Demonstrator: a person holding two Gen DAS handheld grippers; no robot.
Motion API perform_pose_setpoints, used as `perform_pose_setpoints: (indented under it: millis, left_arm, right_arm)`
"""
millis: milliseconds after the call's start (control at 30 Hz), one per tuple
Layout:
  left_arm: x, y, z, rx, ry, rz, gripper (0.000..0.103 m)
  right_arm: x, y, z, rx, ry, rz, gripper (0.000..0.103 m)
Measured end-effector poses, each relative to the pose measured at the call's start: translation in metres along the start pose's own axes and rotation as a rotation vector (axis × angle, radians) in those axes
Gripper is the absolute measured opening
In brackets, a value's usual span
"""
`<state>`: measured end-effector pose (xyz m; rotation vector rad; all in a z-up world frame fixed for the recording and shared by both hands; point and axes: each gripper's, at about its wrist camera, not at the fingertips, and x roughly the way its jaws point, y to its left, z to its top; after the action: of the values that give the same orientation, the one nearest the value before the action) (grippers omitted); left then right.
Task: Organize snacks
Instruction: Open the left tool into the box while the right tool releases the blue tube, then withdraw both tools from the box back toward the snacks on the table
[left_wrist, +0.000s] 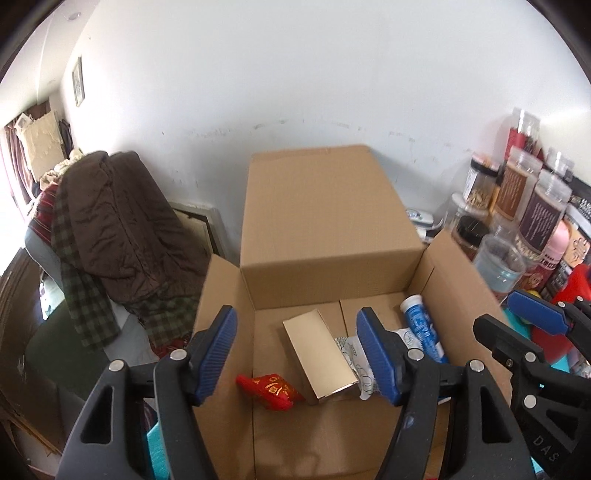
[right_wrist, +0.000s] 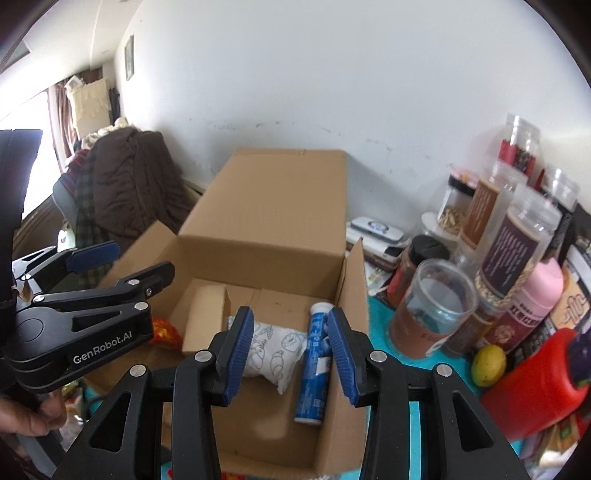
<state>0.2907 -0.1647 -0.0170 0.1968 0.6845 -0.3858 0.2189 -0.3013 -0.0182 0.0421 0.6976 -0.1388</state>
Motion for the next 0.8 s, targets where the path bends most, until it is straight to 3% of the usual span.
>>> perform_pose_setpoints:
  millis: [367,800]
  left_arm:
    - [-0.083,-0.001,0.007,0.003,-0.133,-0.003,0.067]
    - [-0.167,-0.002,-0.007,0.004,-0.237,-0.015,0.067]
  right_arm:
    - [-0.074,0.010,0.011,-0.022,-0.109,-0.001,0.042]
    - [-0.152,0.024,0.001,-0.050,-0.213,0.002,0.052]
